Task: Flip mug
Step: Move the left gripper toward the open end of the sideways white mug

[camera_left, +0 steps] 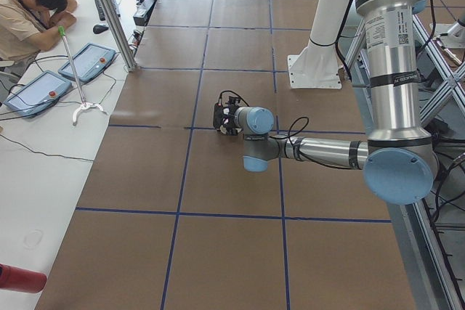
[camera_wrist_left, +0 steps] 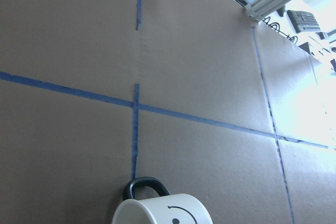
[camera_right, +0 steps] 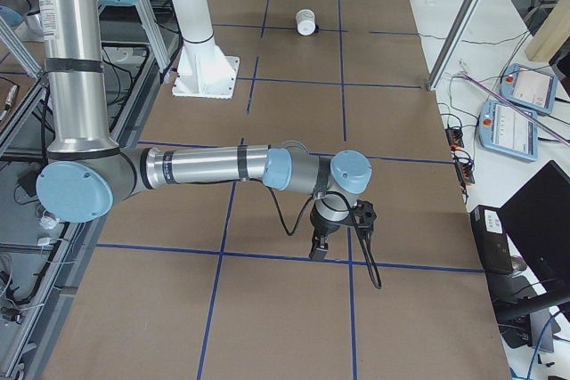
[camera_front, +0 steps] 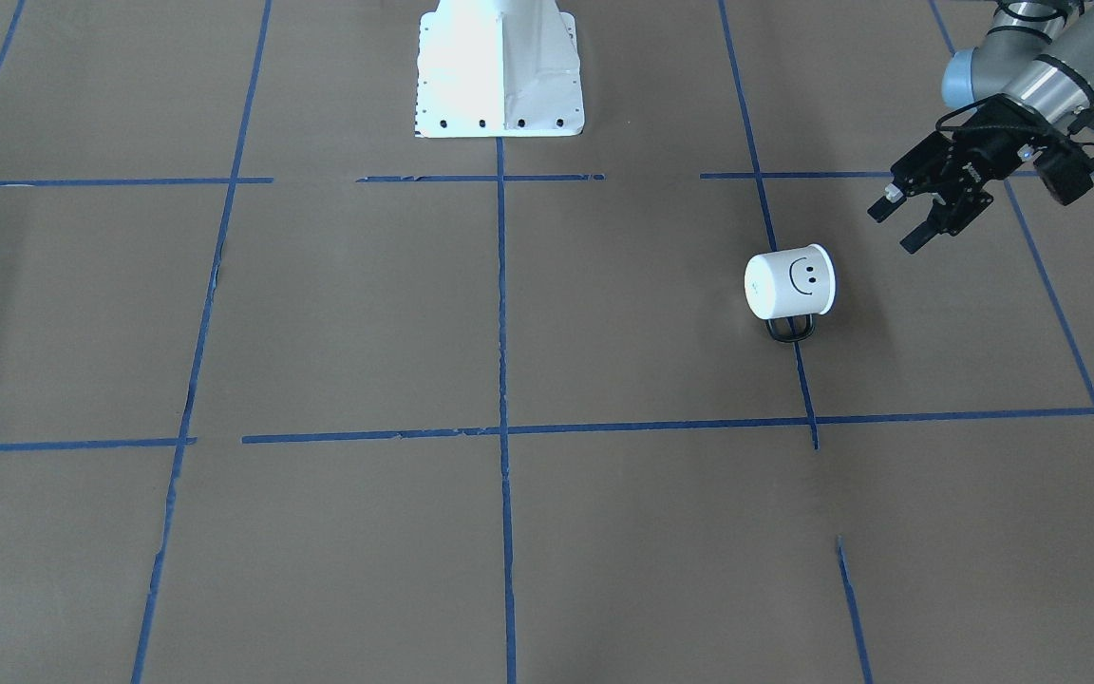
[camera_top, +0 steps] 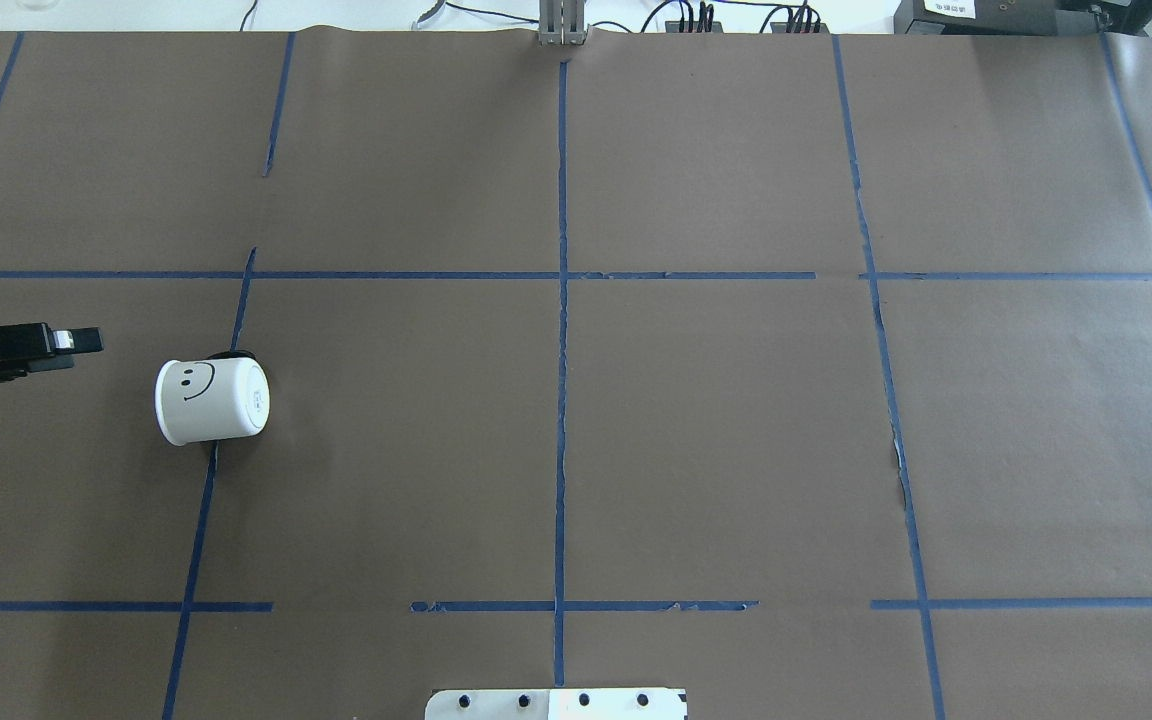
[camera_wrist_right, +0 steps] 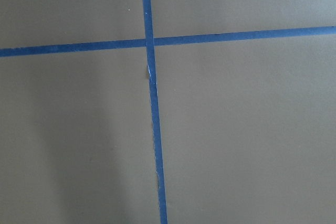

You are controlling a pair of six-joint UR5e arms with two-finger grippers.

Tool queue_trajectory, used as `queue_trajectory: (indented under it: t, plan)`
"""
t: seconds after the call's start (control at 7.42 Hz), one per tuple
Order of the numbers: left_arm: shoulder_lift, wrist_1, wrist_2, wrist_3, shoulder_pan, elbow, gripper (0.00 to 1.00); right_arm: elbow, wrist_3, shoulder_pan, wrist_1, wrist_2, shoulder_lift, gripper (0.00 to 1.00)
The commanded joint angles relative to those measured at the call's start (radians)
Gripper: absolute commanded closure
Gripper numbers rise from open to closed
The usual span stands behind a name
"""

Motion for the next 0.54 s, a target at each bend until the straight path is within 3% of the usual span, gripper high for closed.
queue_trajectory:
  t: [0.0,0.4]
  plan:
    - [-0.084,-0.078,0.138,-0.036,0.097,0.116,0.00,0.000,0.000,0.000,0.000,0.000,0.000,0.00]
    - [-0.138,-0.161,0.224,-0.038,0.177,0.201,0.00,0.000,0.000,0.000,0.000,0.000,0.000,0.00]
